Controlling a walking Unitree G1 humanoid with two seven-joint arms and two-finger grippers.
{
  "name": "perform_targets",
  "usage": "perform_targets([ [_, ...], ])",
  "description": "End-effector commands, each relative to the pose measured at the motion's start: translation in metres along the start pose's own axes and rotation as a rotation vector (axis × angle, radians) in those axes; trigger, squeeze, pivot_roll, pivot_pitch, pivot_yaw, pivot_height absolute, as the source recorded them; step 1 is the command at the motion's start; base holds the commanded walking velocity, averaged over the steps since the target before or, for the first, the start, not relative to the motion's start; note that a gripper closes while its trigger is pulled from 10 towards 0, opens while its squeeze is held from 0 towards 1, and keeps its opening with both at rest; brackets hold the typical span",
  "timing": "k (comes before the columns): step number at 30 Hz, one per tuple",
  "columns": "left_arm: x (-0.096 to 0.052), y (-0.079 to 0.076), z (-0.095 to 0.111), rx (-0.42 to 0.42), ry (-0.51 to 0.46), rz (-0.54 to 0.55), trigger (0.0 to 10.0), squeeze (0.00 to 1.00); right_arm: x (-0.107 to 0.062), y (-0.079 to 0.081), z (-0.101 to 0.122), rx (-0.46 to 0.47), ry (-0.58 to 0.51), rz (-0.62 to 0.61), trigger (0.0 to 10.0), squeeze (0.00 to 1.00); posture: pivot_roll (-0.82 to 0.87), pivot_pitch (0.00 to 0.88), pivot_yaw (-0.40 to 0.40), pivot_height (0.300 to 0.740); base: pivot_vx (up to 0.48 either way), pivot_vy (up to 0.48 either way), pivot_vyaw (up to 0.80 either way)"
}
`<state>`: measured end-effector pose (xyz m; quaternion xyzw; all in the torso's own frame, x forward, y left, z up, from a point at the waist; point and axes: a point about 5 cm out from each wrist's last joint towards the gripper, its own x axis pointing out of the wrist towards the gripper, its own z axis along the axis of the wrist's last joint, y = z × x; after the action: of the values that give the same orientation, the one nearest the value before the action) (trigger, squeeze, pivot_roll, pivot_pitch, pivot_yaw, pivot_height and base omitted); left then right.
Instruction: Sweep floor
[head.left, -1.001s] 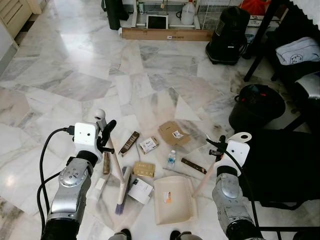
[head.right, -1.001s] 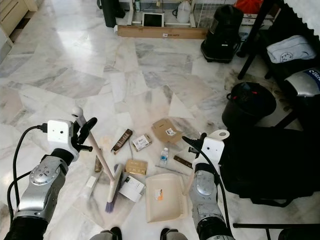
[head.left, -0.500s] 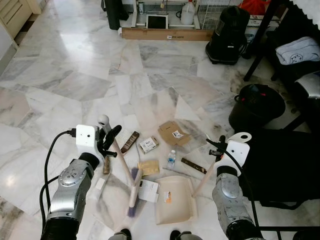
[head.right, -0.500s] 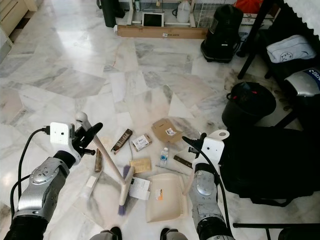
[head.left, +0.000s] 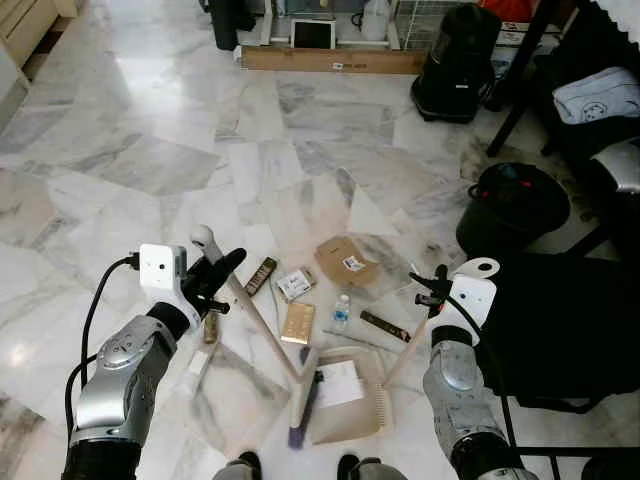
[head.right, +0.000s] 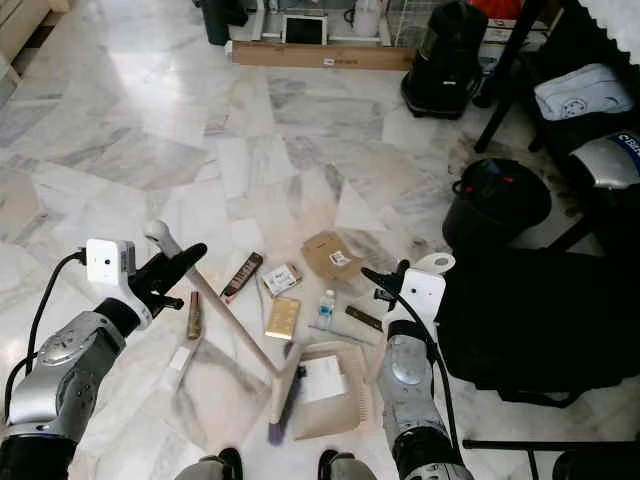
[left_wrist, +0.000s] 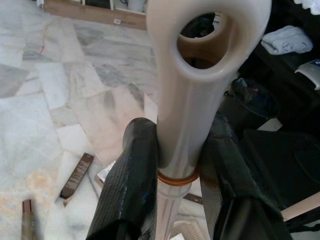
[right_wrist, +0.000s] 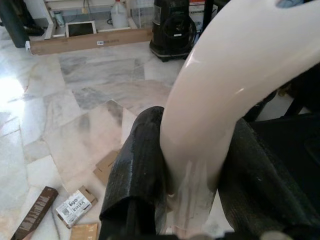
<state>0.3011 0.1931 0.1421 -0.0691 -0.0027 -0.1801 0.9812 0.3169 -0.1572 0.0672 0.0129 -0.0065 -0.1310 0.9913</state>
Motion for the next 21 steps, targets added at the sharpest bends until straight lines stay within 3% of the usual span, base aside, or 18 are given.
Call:
perform_targets([
  [1,-0.004,-0.002,0.002,-0.013,-0.004,-0.029,10.0,0.0,-0.002,0.0,-0.006,0.011,0.031,0.002,10.0,0.0,0.08,0.235,-0.048,0.74,0.0,0.0,0.0],
  [6,-0.005,-0.001,0.01,0.038,-0.031,-0.004,10.0,0.0,-0.001,0.002,-0.005,0.013,0.031,0.01,10.0,0.0,0.08,0.223,-0.053,0.74,0.0,0.0,0.0],
  [11,-0.006,-0.001,0.035,0.071,-0.159,0.072,10.0,0.0,0.003,0.004,0.001,0.025,0.01,0.031,10.0,0.0,0.08,0.205,-0.059,0.74,0.0,0.0,0.0],
  [21,-0.009,-0.007,0.059,0.133,-0.303,0.149,10.0,0.0,0.009,0.003,0.012,0.082,-0.016,0.023,10.0,0.0,0.07,0.182,-0.067,0.74,0.0,0.0,0.0],
])
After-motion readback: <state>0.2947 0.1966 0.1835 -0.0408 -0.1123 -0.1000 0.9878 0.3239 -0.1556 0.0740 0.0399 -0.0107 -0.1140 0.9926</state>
